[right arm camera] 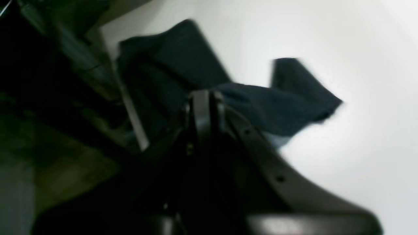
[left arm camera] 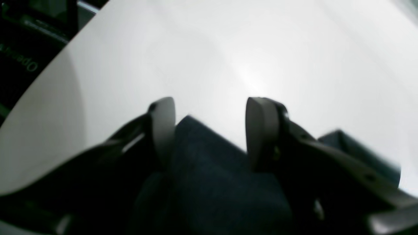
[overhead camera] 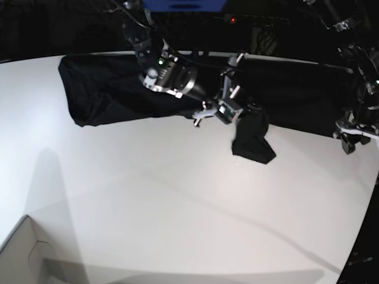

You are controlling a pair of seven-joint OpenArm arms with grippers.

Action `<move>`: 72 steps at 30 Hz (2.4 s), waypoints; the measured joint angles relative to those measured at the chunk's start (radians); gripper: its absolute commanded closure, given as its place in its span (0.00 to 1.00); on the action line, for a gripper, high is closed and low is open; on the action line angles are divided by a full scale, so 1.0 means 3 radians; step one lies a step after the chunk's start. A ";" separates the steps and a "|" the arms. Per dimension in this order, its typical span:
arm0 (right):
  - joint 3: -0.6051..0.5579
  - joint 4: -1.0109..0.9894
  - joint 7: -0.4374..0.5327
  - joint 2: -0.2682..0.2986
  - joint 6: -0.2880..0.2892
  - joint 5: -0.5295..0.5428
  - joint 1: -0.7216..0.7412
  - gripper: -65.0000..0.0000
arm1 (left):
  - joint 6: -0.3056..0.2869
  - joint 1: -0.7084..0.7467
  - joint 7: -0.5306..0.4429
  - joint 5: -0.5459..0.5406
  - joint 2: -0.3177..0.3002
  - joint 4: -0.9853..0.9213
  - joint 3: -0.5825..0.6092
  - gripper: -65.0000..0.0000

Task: Layout the t-shirt on the table in an organized manner, then fold the t-shirt properly
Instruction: 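Carry the hanging shirt part with the right gripper toward the left gripper, then lower the left gripper and grasp the bunched shirt end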

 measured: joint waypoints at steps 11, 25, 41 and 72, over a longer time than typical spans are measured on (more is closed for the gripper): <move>-0.0298 -0.0282 -0.0015 0.0051 0.0003 0.0001 -0.0113 0.92 | -0.0005 0.0038 0.0001 -0.0004 0.0015 0.0008 0.0334 0.48; 0.0053 0.0102 0.0006 0.0379 -0.0003 0.0009 -0.0234 0.43 | 0.0024 0.0011 -0.0020 0.0013 0.0234 0.0384 0.1194 0.48; 0.0425 0.0404 -0.0015 0.0525 0.0001 0.0014 -0.0558 0.43 | 0.0038 -0.0319 -0.0061 0.0038 0.0610 -0.0570 0.1204 0.48; 0.0420 0.0408 -0.0018 0.0562 0.0001 0.0013 -0.0608 0.43 | 0.0025 -0.0294 -0.0036 0.0022 0.0501 -0.0512 0.1503 0.48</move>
